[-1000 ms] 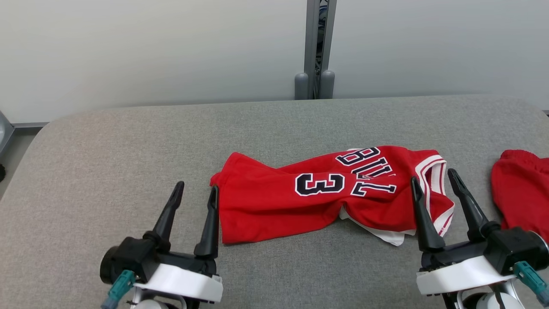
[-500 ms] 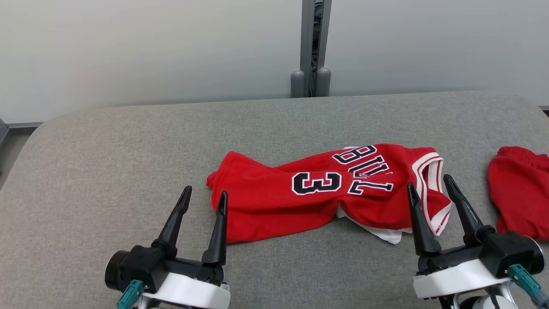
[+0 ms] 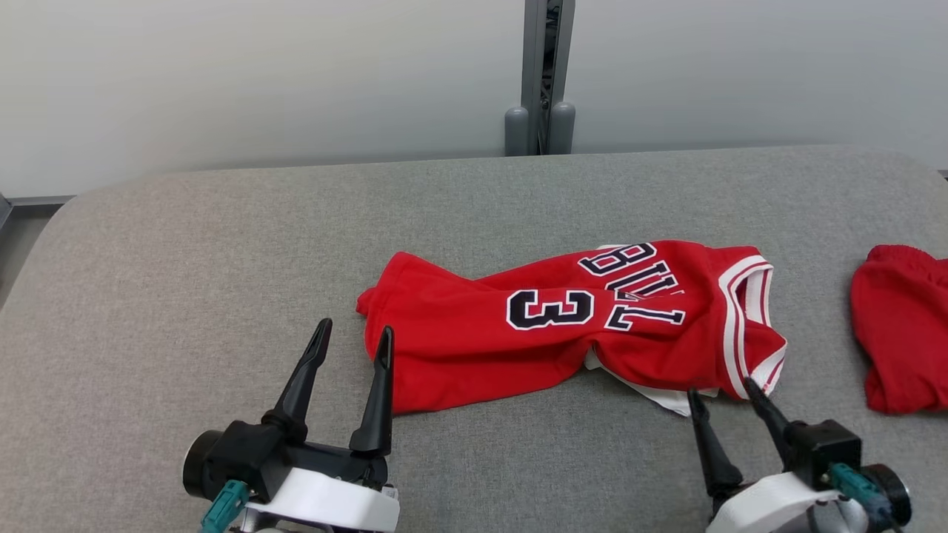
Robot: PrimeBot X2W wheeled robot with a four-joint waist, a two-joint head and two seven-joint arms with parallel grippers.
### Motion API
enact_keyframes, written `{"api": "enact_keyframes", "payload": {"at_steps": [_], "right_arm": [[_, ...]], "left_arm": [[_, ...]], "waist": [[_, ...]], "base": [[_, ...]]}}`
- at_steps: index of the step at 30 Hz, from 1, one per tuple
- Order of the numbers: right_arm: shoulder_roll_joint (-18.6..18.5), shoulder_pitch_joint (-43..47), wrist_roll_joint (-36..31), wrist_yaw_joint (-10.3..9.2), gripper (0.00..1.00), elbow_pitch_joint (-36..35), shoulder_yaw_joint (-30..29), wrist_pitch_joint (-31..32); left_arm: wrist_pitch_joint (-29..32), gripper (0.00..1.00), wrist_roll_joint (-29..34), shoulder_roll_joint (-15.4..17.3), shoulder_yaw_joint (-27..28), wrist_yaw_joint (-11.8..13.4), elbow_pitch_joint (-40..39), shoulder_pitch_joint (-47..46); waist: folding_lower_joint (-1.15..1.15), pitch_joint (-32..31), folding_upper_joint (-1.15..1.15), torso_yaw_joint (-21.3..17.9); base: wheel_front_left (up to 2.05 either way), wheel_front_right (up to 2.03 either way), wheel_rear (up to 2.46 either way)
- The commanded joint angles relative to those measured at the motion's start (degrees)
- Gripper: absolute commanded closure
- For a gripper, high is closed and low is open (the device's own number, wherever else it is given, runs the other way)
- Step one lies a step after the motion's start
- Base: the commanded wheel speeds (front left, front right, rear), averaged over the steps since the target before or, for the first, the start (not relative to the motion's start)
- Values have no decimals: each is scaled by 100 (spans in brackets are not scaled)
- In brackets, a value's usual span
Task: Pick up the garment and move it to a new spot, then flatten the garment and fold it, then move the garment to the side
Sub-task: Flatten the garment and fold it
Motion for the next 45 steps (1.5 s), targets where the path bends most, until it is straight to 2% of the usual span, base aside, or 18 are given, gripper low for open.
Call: {"api": "enact_keyframes", "payload": {"at_steps": [1, 9, 19, 33, 34, 35, 36, 37, 45], "right_arm": [[-16, 16, -61, 1, 0, 168, 57, 72], [-61, -322, -196, 0, 0, 1321, 42, 264], [-80, -1041, -326, 0, 0, 2372, 66, 24], [-130, -1544, -393, 0, 0, 3167, 94, -350], [-129, -1572, -394, 0, 18, 3222, 99, -366], [-129, -1598, -392, 0, 55, 3271, 105, -372], [-129, -1615, -389, 0, 75, 3315, 114, -387], [-127, -1637, -385, 0, 100, 3364, 138, -398], [-136, -1786, -278, 0, 100, 3549, 296, -504]], "left_arm": [[-19, 0, -13, 19, 1, 28, 4, -88], [-19, 0, -17, 20, -61, -14, 79, -217], [-20, 0, 21, 19, -114, -70, 150, -356], [-20, 0, -47, 19, -163, -69, 148, -420], [-20, 0, -52, 19, -164, -69, 144, -423], [-20, 0, -53, 19, -163, -68, 141, -425], [-20, 0, -52, 19, -163, -66, 140, -427], [-20, 0, -49, 19, -162, -64, 139, -429], [-20, 0, -57, 19, -147, -47, 181, -404]], "waist": [[0, 40, 0, 10], [0, 233, 0, 98], [0, 476, 0, 259], [0, 612, 0, 408], [0, 615, 0, 415], [0, 620, 0, 421], [0, 624, 0, 424], [0, 626, 0, 426], [0, 572, 0, 381]], "base": [[0, 0, 0], [0, 0, 0], [0, 0, 0], [0, 0, 0], [0, 0, 0], [0, 0, 0], [0, 0, 0], [0, 0, 0], [0, 0, 0]]}}
